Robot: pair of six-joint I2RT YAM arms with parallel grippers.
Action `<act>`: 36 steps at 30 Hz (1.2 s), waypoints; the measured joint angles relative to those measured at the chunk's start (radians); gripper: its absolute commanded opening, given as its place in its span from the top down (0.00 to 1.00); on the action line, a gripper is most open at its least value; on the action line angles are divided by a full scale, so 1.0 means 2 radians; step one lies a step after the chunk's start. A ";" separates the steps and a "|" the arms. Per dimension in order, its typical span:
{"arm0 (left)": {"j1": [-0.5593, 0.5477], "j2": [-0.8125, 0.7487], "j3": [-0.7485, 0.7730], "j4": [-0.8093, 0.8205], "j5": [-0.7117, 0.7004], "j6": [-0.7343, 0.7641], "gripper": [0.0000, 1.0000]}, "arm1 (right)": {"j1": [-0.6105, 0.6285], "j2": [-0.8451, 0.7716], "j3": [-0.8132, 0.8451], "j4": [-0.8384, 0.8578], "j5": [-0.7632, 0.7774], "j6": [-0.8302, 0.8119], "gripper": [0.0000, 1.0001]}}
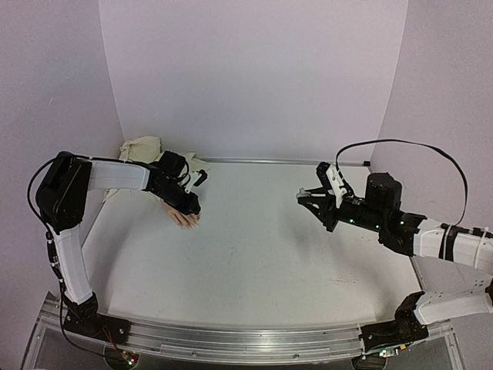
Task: Paint the nails
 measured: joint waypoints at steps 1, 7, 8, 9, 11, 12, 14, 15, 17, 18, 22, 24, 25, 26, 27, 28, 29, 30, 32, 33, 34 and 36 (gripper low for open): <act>0.000 0.001 0.000 0.000 0.000 0.000 1.00 | 0.000 0.000 0.000 0.000 0.000 0.000 1.00; 0.000 0.014 0.000 0.000 0.000 0.000 1.00 | 0.000 0.000 0.000 0.000 -0.002 0.000 1.00; 0.000 0.015 0.000 0.000 0.000 0.000 1.00 | 0.000 0.000 0.000 0.000 -0.002 0.000 1.00; 0.000 0.016 0.000 0.000 0.000 0.000 1.00 | 0.000 0.000 0.000 0.000 -0.002 0.000 1.00; 0.000 0.016 0.000 0.000 0.001 0.000 1.00 | 0.000 0.000 0.000 0.000 -0.003 0.000 1.00; 0.000 0.016 0.000 0.000 0.001 0.000 1.00 | 0.000 0.000 0.000 0.000 -0.003 0.000 1.00; 0.000 0.016 0.000 0.000 0.001 0.000 1.00 | 0.000 0.000 0.000 0.000 -0.003 0.000 1.00; 0.000 0.016 0.000 0.000 0.002 0.000 1.00 | 0.000 0.000 0.000 0.000 -0.003 0.000 1.00; 0.000 0.016 0.000 0.000 0.004 0.000 1.00 | 0.000 0.000 0.000 0.000 -0.004 0.000 1.00; 0.000 0.016 0.000 0.000 0.006 0.000 1.00 | 0.000 0.000 0.000 0.000 -0.004 0.000 1.00; 0.000 0.016 0.000 0.000 0.015 0.000 1.00 | 0.000 0.000 0.000 0.000 -0.004 0.000 1.00; 0.000 0.013 0.000 0.000 0.020 0.000 1.00 | 0.000 0.000 0.000 0.000 -0.005 0.000 1.00; 0.000 0.011 -0.001 0.000 0.022 0.000 1.00 | 0.000 0.000 0.000 0.000 -0.005 0.000 1.00; 0.000 0.009 -0.002 0.000 0.023 0.000 1.00 | 0.000 0.001 0.000 0.000 -0.005 0.000 1.00; 0.000 0.005 -0.003 0.000 0.024 0.000 1.00 | 0.000 0.001 0.000 0.000 -0.005 0.000 1.00; 0.000 0.003 -0.005 0.000 0.026 0.000 1.00 | 0.000 0.002 0.000 0.000 -0.006 0.000 1.00; 0.000 0.000 -0.006 0.001 0.027 0.000 1.00 | 0.000 0.002 0.000 0.000 -0.006 0.000 1.00; 0.000 -0.004 -0.007 0.002 0.028 0.000 1.00 | 0.000 0.003 0.000 0.000 -0.006 0.000 1.00; 0.000 -0.008 -0.008 0.003 0.029 0.000 1.00 | 0.000 0.003 0.000 0.000 -0.006 0.000 1.00; 0.000 -0.008 -0.008 0.004 0.028 0.000 1.00 | 0.000 0.003 0.000 0.000 -0.006 0.000 1.00; 0.000 -0.009 -0.008 0.006 0.028 0.000 1.00 | 0.000 0.003 0.000 0.000 -0.006 0.000 1.00; 0.000 -0.009 -0.008 0.005 0.027 0.000 1.00 | 0.000 0.003 0.000 0.000 -0.006 0.000 1.00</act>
